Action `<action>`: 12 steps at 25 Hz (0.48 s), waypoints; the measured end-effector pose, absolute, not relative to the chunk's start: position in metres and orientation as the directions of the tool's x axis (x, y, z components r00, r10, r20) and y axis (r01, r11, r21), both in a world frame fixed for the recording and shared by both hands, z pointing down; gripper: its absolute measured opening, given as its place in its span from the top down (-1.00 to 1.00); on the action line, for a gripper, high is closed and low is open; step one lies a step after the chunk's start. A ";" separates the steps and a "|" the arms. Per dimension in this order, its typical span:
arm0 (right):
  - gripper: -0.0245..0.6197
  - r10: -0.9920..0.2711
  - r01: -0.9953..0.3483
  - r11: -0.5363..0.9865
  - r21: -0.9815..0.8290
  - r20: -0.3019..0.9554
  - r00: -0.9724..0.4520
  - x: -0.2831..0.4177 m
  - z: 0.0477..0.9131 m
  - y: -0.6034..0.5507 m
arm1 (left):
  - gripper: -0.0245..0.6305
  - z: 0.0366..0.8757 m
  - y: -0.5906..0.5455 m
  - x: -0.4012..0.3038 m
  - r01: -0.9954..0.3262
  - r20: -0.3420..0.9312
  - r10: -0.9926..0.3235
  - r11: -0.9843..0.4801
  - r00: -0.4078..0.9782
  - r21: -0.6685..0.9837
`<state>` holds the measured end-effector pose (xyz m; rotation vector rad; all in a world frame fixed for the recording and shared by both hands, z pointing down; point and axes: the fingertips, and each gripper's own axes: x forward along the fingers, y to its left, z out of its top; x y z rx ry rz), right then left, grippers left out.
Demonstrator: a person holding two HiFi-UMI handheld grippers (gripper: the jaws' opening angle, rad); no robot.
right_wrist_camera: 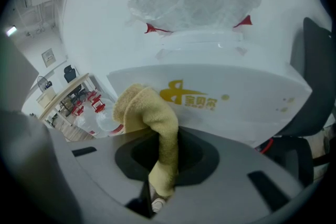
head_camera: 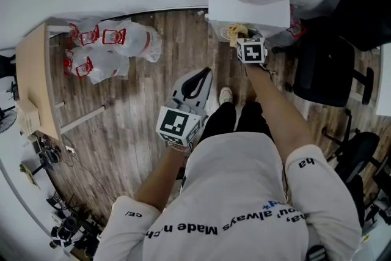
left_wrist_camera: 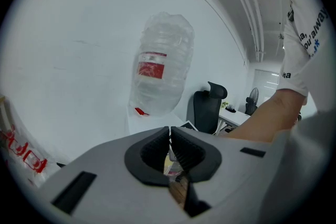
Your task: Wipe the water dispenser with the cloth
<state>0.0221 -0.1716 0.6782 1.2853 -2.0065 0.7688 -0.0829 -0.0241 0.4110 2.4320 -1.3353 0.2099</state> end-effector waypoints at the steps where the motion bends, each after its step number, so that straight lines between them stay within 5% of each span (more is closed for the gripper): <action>1: 0.74 -0.561 -0.926 0.352 -0.139 0.760 -0.328 0.026 0.679 -0.171 | 0.84 0.411 -0.024 -0.079 -0.836 0.295 -0.783 -0.494 0.547 0.237; 12: 0.74 -0.576 -0.938 0.319 -0.135 0.758 -0.304 0.062 0.674 -0.172 | 0.84 0.408 -0.025 -0.050 -0.818 0.291 -0.765 -0.523 0.575 0.239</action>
